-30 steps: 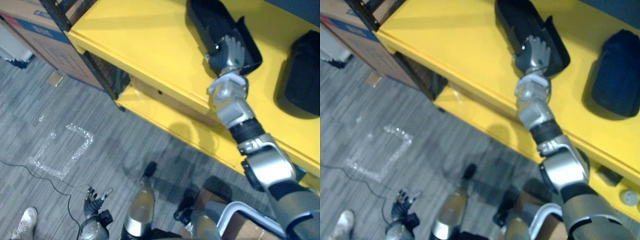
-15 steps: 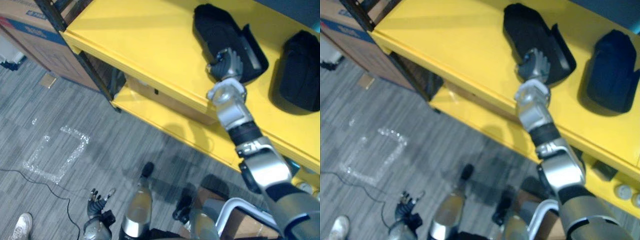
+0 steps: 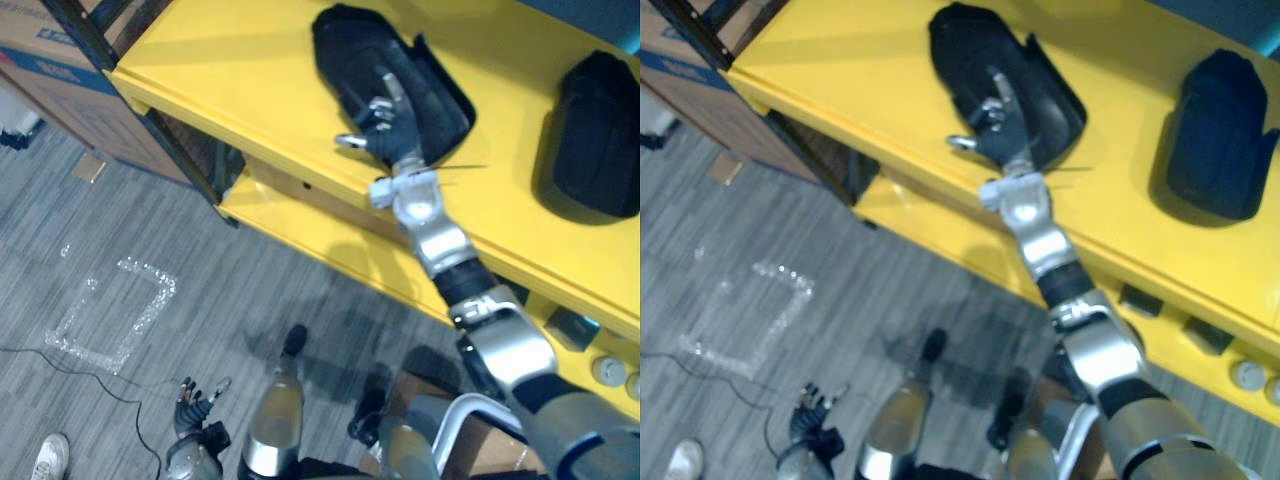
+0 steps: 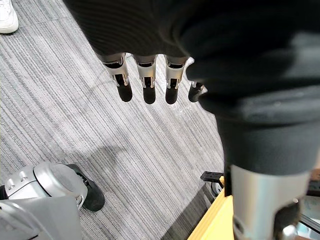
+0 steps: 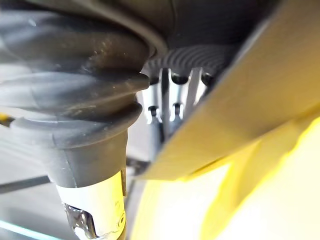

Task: Walk over and take plastic housings, then place them on the shelf

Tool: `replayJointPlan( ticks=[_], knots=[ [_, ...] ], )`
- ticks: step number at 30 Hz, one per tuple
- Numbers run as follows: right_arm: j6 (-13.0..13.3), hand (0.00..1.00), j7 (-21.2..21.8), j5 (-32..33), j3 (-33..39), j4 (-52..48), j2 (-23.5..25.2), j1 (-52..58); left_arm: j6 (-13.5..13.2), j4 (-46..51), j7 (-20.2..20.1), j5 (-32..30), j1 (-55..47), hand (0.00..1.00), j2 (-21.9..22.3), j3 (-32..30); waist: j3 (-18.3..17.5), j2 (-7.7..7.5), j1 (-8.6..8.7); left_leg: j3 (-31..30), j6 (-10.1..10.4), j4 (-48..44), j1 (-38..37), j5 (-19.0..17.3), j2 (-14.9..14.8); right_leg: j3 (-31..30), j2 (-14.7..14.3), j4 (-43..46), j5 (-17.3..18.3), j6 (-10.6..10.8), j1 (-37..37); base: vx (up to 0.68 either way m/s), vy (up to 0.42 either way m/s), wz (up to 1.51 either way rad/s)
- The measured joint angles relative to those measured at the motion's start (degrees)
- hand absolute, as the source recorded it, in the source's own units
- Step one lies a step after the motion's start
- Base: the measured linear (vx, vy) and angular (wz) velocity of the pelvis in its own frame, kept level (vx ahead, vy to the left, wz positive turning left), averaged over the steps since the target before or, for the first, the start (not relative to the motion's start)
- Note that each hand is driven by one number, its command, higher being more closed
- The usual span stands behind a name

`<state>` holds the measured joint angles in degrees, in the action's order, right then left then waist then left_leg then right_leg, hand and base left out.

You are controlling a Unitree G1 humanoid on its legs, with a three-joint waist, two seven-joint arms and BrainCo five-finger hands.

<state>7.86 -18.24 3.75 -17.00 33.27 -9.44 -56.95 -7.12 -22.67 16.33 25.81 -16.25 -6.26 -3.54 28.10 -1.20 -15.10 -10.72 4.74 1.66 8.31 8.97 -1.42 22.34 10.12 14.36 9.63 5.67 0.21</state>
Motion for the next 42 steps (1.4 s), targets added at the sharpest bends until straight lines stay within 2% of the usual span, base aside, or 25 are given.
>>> replayJointPlan(
  ticks=[4,9,13,15,19,21,23,25,26,28,31,36,42],
  knots=[
    [2.3,0.0,-3.5,-0.3,0.2,-6.6,2.2,0.6,-0.5,0.0,-0.7,-2.5,0.0,0.0,0.0,0.3,-0.1,-0.06,0.09,0.4,0.1,0.1,-1.4,-0.4,-0.2,-0.2,-0.6,-2.1,-0.9,0.0,2.0,0.0,-0.015,-0.06],
    [2.5,0.0,-8.0,-4.6,0.5,-11.2,2.9,2.8,-0.8,-0.9,-1.0,-4.4,0.0,0.0,-0.1,0.9,-1.6,-0.6,0.19,1.9,0.2,0.4,-3.0,-0.8,-0.8,-1.7,-1.6,-4.2,-2.1,-0.2,3.5,-0.02,-0.01,-0.17],
    [-0.2,0.0,-8.0,-6.9,0.7,-12.5,2.9,6.3,-0.8,-2.2,-0.9,-6.1,-0.6,0.0,-0.1,2.1,-5.3,-0.96,0.76,2.7,0.2,0.9,-3.5,-0.8,-1.5,-2.4,-2.4,-5.9,-3.1,-0.4,3.9,0.0,-0.025,-0.12],
    [-1.8,0.0,-7.7,-6.9,0.7,-12.4,2.9,6.4,-0.8,-2.9,-0.9,-6.2,-0.6,0.0,-0.1,2.2,-5.5,-0.92,0.8,3.4,0.2,0.9,-4.4,-0.8,-1.9,-3.3,-2.7,-5.9,-3.2,-0.6,4.2,-0.02,-0.026,-0.2],
    [-2.0,0.0,-6.4,-13.4,1.3,-12.2,2.5,6.8,-1.4,-4.8,-1.3,-7.2,-0.7,0.0,-0.1,2.1,-5.8,-0.93,1.78,3.5,0.5,1.0,-4.4,-0.6,-2.5,-3.5,-3.3,-6.0,-3.6,-0.9,4.1,-0.05,-0.023,-0.07],
    [-1.1,0.0,-2.8,-18.0,1.0,-12.2,1.2,6.8,-2.5,-6.1,-1.5,-8.4,-0.9,0.0,-0.1,2.1,-6.2,-1.04,2.0,3.5,0.5,1.7,-4.5,-0.6,-2.8,-3.6,-3.4,-6.1,-3.6,-1.0,3.9,-0.04,-0.015,-0.02],
    [1.4,0.0,4.1,-25.0,-1.1,-12.5,-2.4,7.3,-2.8,-6.1,-1.7,-8.8,-1.6,0.0,-0.3,1.7,-7.3,-1.61,2.07,3.7,0.7,2.1,-4.8,-0.4,-2.9,-3.7,-3.6,-6.3,-3.6,-1.0,3.9,0.0,0.0,0.0],
    [3.7,0.0,8.5,-28.9,-4.2,-13.3,-5.9,8.6,-2.8,-6.1,-1.9,-9.2,-2.2,0.0,-0.3,0.9,-8.6,-2.41,2.23,3.9,0.8,2.8,-5.1,-0.3,-3.0,-3.8,-3.6,-6.9,-3.7,-0.9,4.1,0.03,-0.019,-0.04],
    [4.3,0.0,10.0,-29.6,-5.1,-14.0,-7.1,9.2,-2.8,-6.1,-1.9,-9.6,-2.3,0.0,-0.4,0.6,-8.9,-2.7,2.26,4.0,0.8,2.8,-5.2,-0.3,-3.0,-3.9,-3.7,-7.0,-3.8,-0.8,4.3,0.05,-0.017,-0.03],
    [6.0,0.0,16.2,-32.5,-8.5,-15.9,-11.1,10.4,-2.8,-6.1,-2.1,-11.2,-2.3,0.0,-1.1,-0.3,-9.9,-3.92,3.21,4.1,0.9,2.8,-5.4,-0.2,-3.0,-3.9,-3.8,-7.5,-4.1,-0.8,4.6,0.04,-0.02,-0.01],
    [7.4,0.0,22.0,-33.9,-12.1,-16.8,-16.1,11.3,-2.7,-6.1,-3.6,-12.9,-2.3,0.0,-2.4,-0.4,-10.6,-4.91,3.38,5.2,1.0,2.9,-6.1,-0.4,-3.3,-5.1,-4.0,-8.0,-4.4,-0.8,4.9,0.02,-0.017,-0.16],
    [9.8,0.0,27.1,-34.0,-13.6,-17.5,-20.5,12.8,-2.0,-6.2,-4.2,-15.0,-2.1,0.0,-2.5,-0.4,-11.0,-5.39,3.86,5.8,0.7,2.9,-6.2,-0.6,-3.6,-5.5,-4.2,-8.2,-4.5,-0.9,4.7,-0.02,-0.012,-0.08],
    [9.7,0.0,29.7,-36.1,-16.3,-19.4,-21.0,13.5,-0.6,-7.1,-4.3,-15.6,-1.9,0.0,-2.5,-0.4,-11.6,-5.78,3.57,6.9,0.7,2.9,-6.1,-0.7,-3.7,-6.7,-4.2,-8.3,-5.0,-0.9,3.9,-0.01,-0.007,-0.1]
  ],
)
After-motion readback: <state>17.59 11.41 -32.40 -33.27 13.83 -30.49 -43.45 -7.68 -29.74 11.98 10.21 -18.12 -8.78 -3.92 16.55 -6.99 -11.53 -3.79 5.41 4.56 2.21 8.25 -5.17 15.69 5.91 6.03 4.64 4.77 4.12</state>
